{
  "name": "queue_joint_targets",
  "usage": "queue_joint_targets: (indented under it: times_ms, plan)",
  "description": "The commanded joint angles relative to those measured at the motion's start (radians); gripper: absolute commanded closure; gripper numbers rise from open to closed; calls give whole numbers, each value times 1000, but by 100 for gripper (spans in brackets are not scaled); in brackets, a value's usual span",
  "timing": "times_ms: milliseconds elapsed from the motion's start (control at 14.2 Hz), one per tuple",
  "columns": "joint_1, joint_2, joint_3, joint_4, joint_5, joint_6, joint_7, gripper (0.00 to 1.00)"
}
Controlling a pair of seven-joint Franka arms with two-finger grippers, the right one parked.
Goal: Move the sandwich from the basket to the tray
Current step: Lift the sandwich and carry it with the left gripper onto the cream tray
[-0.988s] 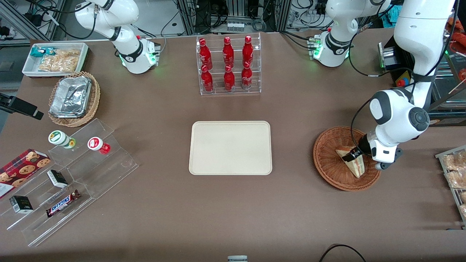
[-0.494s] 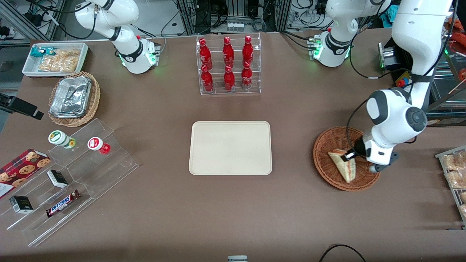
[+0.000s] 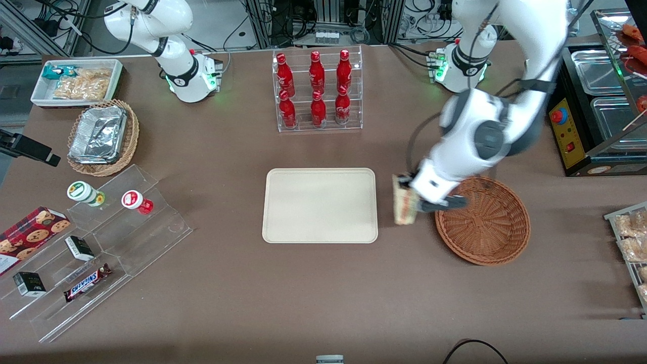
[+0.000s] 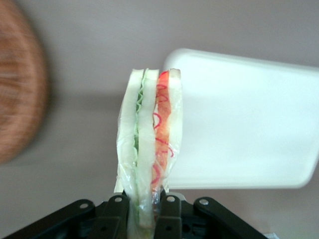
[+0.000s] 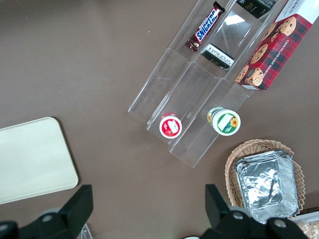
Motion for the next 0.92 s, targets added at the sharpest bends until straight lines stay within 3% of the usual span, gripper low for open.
queue_joint_targets:
  times_ms: [0, 71, 282, 494, 565, 635, 847]
  plan:
    - [-174, 236, 19, 243, 93, -22, -169, 85]
    - [-221, 328, 19, 349, 181, -29, -259, 85]
    - [-319, 511, 19, 527, 350, -39, -503, 84]
    - [-368, 568, 19, 583, 363, -23, -545, 75]
    - [-370, 578, 19, 609, 365, -23, -560, 58]
    - [-370, 578, 21, 615, 371, -23, -558, 3]
    - [-361, 523, 25, 617, 458, -46, -556, 0]
